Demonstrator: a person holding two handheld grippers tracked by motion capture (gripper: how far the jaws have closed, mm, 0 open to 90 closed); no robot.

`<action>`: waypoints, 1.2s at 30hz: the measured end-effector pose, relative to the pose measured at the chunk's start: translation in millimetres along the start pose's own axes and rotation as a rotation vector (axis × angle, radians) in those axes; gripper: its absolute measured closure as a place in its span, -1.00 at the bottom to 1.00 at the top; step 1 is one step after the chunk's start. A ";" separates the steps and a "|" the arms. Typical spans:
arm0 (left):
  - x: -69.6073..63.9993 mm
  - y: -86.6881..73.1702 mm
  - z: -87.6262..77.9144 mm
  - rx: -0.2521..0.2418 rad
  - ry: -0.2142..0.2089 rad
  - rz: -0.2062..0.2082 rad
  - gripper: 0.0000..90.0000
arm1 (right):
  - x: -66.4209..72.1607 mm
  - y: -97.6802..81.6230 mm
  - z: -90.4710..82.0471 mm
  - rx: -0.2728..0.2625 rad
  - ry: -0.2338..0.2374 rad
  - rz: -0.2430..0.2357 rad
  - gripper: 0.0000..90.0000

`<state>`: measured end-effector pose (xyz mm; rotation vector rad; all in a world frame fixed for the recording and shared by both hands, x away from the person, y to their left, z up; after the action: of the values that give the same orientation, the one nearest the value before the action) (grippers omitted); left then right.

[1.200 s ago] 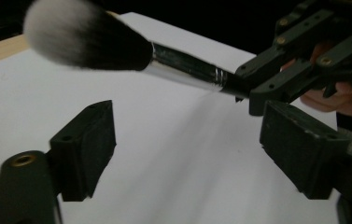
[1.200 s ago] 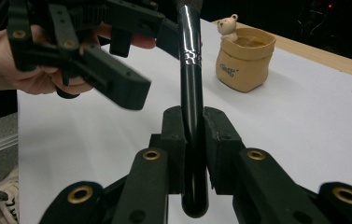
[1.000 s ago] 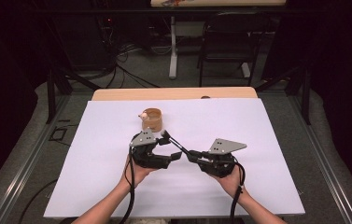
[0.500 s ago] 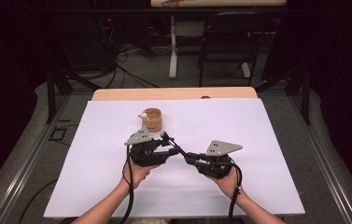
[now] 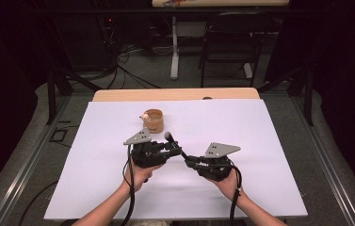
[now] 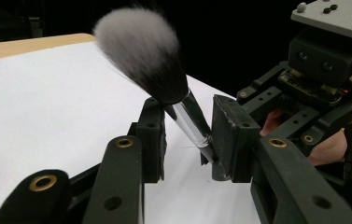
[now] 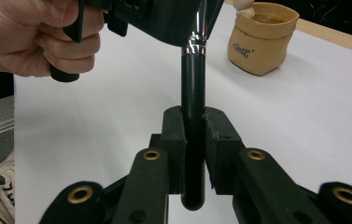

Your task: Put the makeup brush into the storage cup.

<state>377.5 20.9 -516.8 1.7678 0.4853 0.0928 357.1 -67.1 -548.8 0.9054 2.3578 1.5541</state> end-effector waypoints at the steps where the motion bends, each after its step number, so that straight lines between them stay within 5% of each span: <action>1: -1.2 0.6 0.0 -0.004 -0.006 0.002 0.48 | 0.1 -0.3 0.3 0.002 0.001 -0.001 0.76; 14: -13.6 1.3 3.8 0.004 -0.045 0.037 0.69 | 2.3 -7.3 6.6 0.056 0.011 -0.007 0.70; 24: -11.3 0.5 0.4 0.051 0.008 0.103 0.71 | -9.2 -11.2 5.7 0.120 -0.057 0.015 -0.36; 36: -3.2 0.3 -12.3 0.092 0.068 0.161 0.71 | -22.5 -10.4 -13.2 0.088 -0.086 -0.033 -0.79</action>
<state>370.8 30.9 -512.7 1.8976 0.4009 0.2482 365.0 -93.1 -556.1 0.9276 2.3841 1.3806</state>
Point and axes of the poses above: each handheld gripper's, and its own axes: z roughly forward along the jaws, y roughly out of its top, x roughly to its left, the point moved 10 cm from there along z, roughly forward along the jaws, and after that the axes turned 7 degrees about z, right-handed, at the moved point
